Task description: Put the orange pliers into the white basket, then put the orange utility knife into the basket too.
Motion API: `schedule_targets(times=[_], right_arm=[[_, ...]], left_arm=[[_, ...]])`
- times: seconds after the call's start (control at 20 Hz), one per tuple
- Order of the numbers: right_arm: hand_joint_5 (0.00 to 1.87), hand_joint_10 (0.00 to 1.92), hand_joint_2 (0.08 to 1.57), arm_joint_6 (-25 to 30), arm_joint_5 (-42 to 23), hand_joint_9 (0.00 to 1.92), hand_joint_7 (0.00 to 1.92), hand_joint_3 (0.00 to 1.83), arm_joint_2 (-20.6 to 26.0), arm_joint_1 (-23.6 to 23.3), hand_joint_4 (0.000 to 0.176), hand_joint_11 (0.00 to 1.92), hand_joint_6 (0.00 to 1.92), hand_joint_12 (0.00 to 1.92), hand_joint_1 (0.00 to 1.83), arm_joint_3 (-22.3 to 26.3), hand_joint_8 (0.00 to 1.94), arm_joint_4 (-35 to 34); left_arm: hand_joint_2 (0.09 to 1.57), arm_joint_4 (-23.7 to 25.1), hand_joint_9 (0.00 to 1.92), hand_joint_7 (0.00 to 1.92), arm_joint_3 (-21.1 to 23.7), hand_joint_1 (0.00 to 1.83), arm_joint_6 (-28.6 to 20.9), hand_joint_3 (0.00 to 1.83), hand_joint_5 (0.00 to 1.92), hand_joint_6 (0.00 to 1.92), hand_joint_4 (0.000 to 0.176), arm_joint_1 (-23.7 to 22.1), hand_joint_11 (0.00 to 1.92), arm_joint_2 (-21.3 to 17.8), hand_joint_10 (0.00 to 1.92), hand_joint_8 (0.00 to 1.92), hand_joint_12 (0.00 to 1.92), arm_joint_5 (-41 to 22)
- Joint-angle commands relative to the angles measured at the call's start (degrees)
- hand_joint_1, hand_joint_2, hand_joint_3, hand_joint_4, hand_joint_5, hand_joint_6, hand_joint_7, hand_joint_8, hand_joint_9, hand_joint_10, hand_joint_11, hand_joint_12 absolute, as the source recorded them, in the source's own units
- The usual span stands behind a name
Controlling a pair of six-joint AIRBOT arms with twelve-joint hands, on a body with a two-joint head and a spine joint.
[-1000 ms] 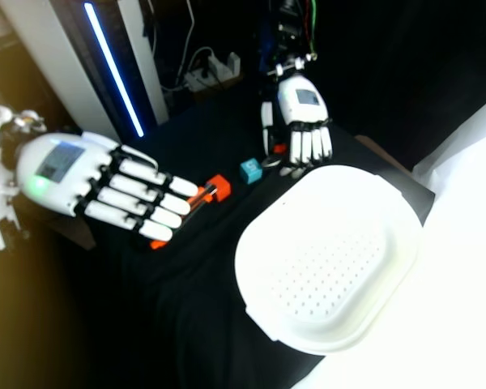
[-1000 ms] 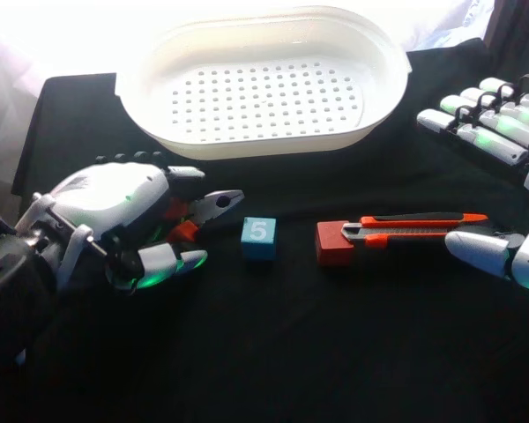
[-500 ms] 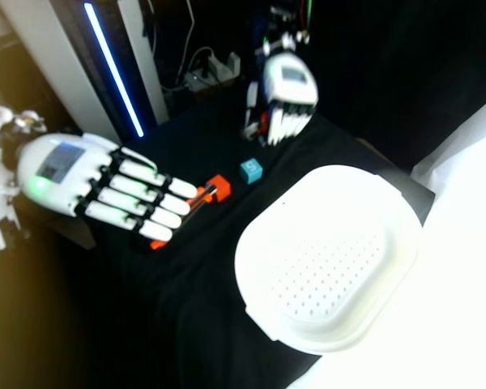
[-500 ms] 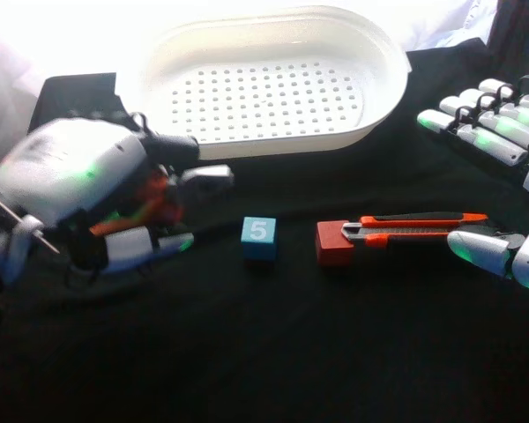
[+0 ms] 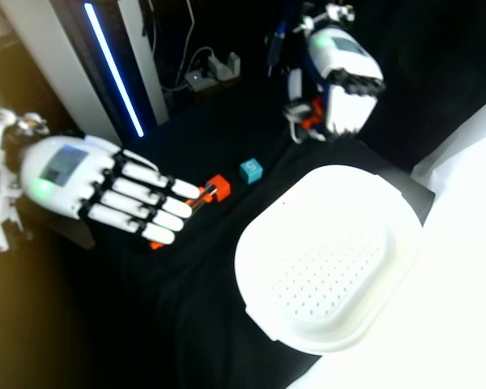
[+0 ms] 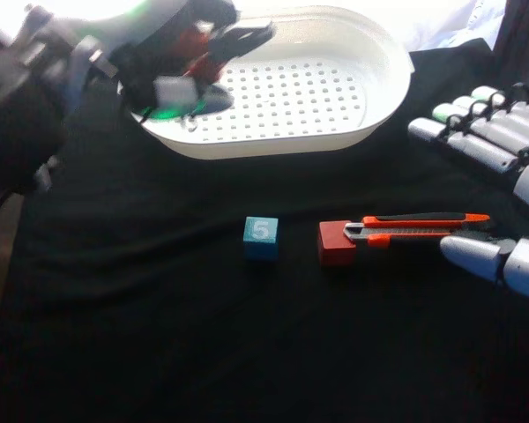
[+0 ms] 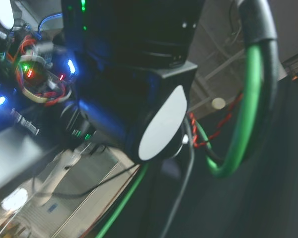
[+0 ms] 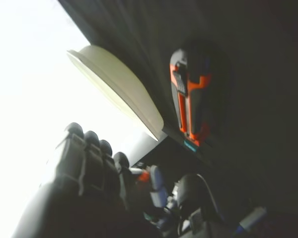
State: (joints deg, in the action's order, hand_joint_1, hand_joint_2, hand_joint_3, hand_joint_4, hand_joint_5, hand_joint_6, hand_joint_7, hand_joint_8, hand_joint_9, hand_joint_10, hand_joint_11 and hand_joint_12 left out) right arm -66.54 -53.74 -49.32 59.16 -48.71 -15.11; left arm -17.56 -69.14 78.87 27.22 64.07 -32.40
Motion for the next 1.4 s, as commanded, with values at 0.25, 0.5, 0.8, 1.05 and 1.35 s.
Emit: schedule_targets(times=[0.25, 0.5, 0.8, 1.05, 1.35], right_arm=[[0.0, 0.0, 1.32, -0.1, -4.7, 0.0, 0.0, 0.0, -1.3, -0.5, 0.03, 0.0, 0.0, 0.0, 0.32, -0.8, 0.0, 1.5], [0.0, 0.0, 1.31, -0.1, -4.7, 0.0, 0.0, 0.0, -1.3, -0.4, 0.046, 0.0, 0.0, 0.0, 0.42, -0.8, 0.0, 1.9], [0.0, 0.0, 1.26, 0.9, -4.6, 0.0, 0.0, 0.0, -1.4, -0.5, 0.048, 0.0, 0.0, 0.0, 0.51, -0.8, 0.0, 3.3], [0.0, 0.0, 1.15, 2.7, -4.0, 0.0, 0.0, 0.0, -1.7, -0.7, 0.057, 0.0, 0.0, 0.0, 0.45, -1.9, 0.0, 3.5], [0.0, 0.0, 1.14, 3.6, 2.3, 0.0, 0.0, 0.0, -5.5, -3.9, 0.031, 0.0, 0.0, 0.0, 0.5, -5.7, 0.0, 3.4]], left_arm=[[1.22, -6.2, 1.05, 0.91, -13.4, 1.48, 0.5, 0.01, 0.78, 1.92, 0.0, -4.8, 1.2, 9.8, 1.92, 1.92, 1.92, 8.0], [1.4, -12.7, 0.54, 0.61, -19.4, 1.05, 0.7, 0.0, 0.36, 1.74, 0.0, -2.5, 0.62, 13.9, 1.76, 1.72, 1.92, 12.6], [1.13, -17.8, 0.0, 0.01, -20.4, 0.45, 5.9, 0.0, 0.01, 0.01, 0.144, -2.4, 0.0, 15.3, 0.01, 0.01, 0.11, 13.9], [1.13, -12.4, 0.0, 0.0, -12.4, 0.35, 4.9, 0.0, 0.0, 0.0, 0.082, -1.6, 0.0, 9.8, 0.0, 0.0, 0.0, 5.7], [1.16, -2.8, 0.0, 0.0, -0.7, 0.39, -2.3, 0.01, 0.0, 0.0, 0.137, 4.4, 0.0, -1.0, 0.0, 0.0, 0.0, -8.5]])
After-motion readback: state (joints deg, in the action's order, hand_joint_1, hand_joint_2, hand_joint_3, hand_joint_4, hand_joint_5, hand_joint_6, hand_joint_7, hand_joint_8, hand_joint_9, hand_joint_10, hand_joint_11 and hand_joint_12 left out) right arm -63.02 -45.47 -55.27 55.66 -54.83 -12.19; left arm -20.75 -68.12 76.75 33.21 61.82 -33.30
